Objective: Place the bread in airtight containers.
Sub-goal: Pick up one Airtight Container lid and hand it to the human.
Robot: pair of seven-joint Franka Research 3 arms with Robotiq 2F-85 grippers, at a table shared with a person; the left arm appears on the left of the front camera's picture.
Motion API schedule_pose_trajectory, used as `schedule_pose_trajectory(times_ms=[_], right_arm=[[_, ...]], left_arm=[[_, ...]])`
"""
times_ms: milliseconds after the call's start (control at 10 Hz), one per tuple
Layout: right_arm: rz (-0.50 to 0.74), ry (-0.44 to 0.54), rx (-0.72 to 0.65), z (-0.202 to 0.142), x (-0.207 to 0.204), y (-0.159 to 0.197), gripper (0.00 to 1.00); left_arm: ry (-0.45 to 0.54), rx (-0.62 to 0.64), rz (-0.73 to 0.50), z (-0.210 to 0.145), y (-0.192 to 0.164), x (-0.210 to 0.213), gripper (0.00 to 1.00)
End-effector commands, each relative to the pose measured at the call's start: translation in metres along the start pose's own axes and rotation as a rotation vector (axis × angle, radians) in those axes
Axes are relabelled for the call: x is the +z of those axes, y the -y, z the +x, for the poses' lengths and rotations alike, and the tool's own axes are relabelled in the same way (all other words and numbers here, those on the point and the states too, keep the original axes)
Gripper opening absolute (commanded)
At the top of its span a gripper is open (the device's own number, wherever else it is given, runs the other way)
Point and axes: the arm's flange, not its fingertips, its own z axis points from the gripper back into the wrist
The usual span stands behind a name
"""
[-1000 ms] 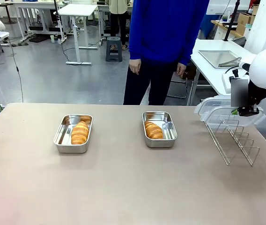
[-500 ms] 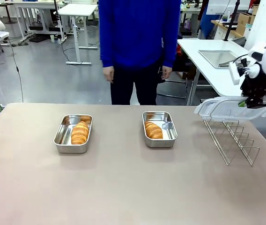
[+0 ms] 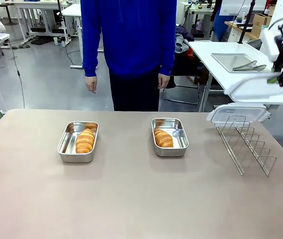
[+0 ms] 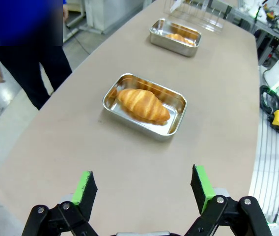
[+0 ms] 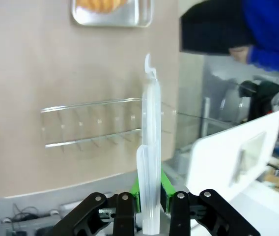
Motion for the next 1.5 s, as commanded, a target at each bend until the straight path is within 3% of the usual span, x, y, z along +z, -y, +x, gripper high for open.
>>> schedule_pose_trajectory(times_ms=[0, 400, 700, 1000, 1200, 1400], right_arm=[[-0.182, 0.029, 0.137, 0.038, 0.023, 0.000, 0.07], [-0.284, 0.156, 0.386, 0.102, 0.014, 0.030, 0.07], [-0.274, 0.293, 0.461, 0.117, -0.029, 0.075, 0.07], [-0.264, 0.367, 0.463, 0.112, -0.054, 0.095, 0.07], [-0.253, 0.303, 0.441, 0.126, -0.053, 0.079, 0.07], [-0.253, 0.303, 0.441, 0.126, -0.053, 0.079, 0.07]], left_arm=[[0.004, -0.017, -0.007, 0.000, 0.000, 0.001, 1.00], [0.004, -0.017, -0.007, 0.000, 0.000, 0.001, 1.00], [0.004, -0.017, -0.007, 0.000, 0.000, 0.001, 1.00], [0.004, -0.017, -0.007, 0.000, 0.000, 0.001, 1.00], [0.004, -0.017, -0.007, 0.000, 0.000, 0.001, 1.00], [0.004, -0.017, -0.007, 0.000, 0.000, 0.001, 1.00]])
